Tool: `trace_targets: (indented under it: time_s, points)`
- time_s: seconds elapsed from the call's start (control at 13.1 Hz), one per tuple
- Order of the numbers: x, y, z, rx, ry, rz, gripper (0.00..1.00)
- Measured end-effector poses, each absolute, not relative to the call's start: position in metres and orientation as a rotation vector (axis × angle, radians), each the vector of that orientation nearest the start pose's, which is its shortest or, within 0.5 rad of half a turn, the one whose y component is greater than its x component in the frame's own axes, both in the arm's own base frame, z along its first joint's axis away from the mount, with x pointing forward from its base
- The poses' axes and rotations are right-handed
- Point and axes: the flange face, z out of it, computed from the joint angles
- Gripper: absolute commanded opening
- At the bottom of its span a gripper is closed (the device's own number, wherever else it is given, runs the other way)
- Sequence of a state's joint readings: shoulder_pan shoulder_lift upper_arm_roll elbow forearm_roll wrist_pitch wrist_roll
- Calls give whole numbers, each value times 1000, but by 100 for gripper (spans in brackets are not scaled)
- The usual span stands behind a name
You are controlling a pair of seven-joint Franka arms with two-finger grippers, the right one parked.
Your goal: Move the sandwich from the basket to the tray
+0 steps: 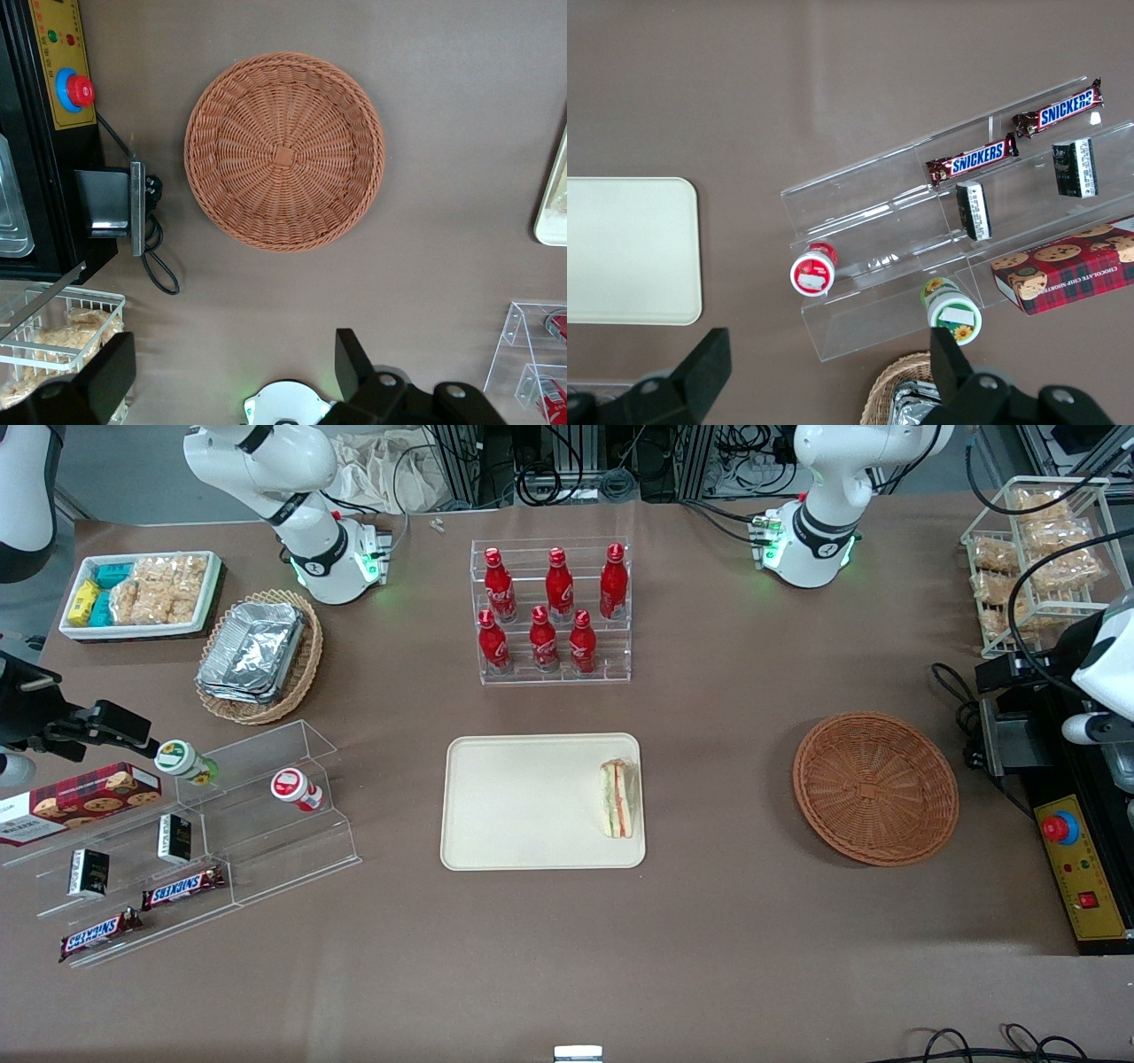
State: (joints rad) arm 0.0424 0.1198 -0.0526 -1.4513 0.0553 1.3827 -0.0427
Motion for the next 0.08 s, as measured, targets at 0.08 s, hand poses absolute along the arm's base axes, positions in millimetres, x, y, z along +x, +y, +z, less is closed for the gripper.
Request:
trace_targets:
  time_s: [0.08]
  points:
    - [570,0,597,-3075,-52,287,100]
